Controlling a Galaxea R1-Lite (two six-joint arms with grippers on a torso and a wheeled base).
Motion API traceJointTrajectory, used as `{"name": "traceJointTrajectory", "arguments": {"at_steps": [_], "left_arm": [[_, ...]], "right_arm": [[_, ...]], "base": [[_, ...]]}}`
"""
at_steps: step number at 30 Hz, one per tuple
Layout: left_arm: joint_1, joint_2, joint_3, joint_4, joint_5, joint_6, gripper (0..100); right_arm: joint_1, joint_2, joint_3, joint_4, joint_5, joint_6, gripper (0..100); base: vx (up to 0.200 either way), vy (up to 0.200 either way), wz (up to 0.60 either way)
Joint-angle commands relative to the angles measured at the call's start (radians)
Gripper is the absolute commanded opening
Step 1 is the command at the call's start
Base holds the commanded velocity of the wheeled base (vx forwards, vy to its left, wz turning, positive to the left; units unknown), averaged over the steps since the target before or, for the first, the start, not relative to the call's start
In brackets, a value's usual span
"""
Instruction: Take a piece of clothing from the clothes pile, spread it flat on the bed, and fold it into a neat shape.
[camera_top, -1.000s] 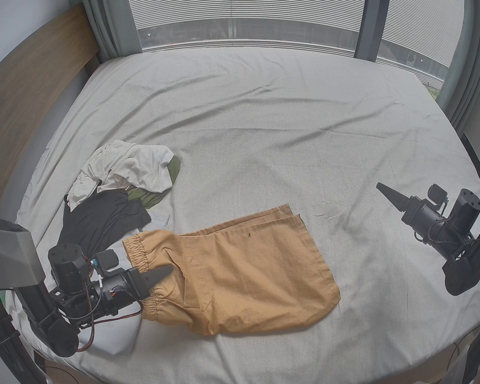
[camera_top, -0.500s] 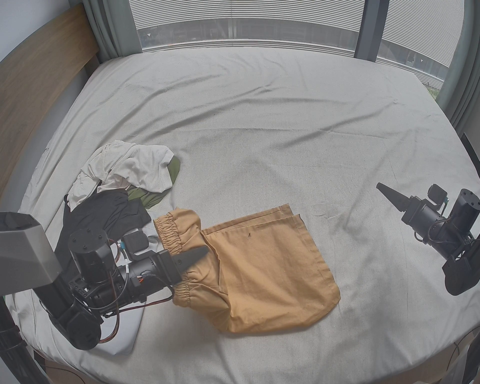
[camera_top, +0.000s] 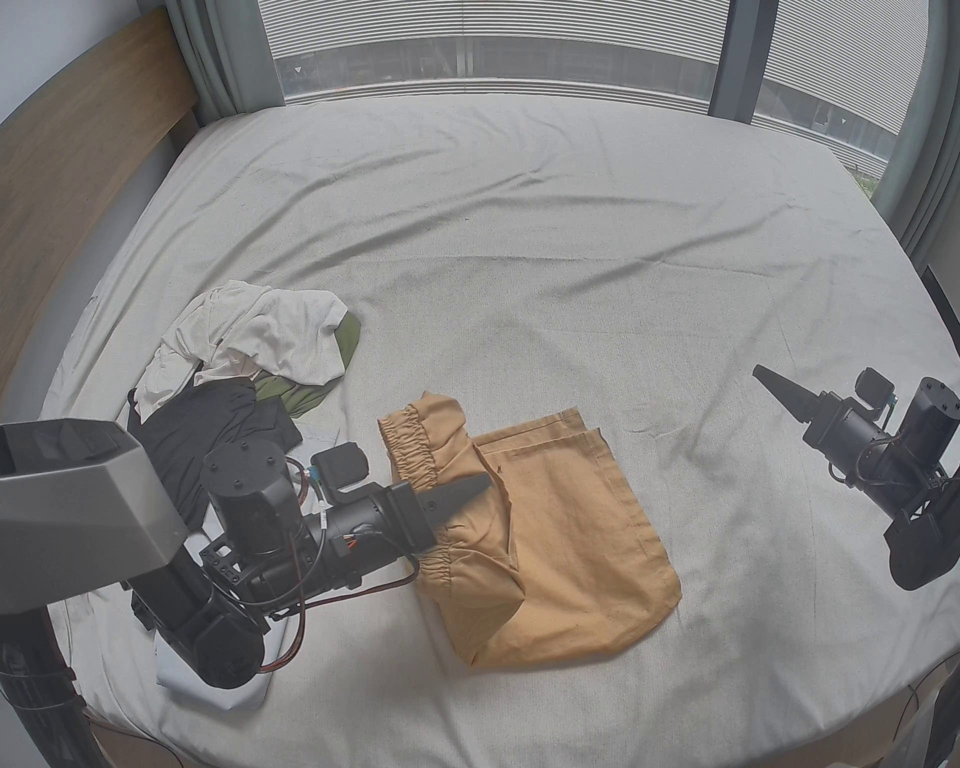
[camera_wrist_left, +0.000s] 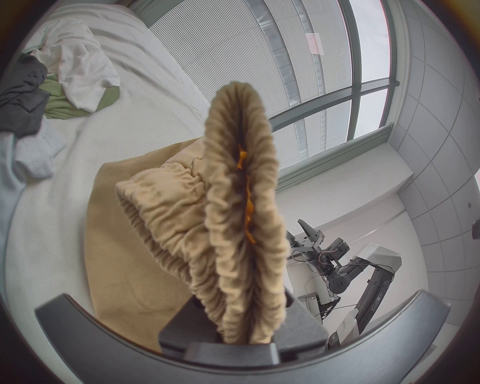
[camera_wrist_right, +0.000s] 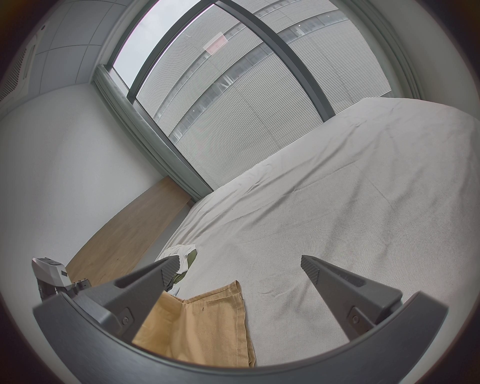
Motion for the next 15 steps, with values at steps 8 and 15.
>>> {"name": "traceJointTrajectory", "arguments": {"at_steps": [8, 15], "left_arm": [[-0.053, 0.094, -0.137, 0.031, 0.0, -0.057, 0], [-0.082, 0.163, -0.206, 0.059, 0.003, -0.057, 0]], "right_arm": [[0.001, -0.004, 0.0, 0.0, 0.0, 0.0, 100], [0.0, -0.006, -0.001, 0.0, 0.0, 0.0, 100]], "base": [[0.0, 0.0, 0.0], [0.0, 0.0, 0.0]]}}
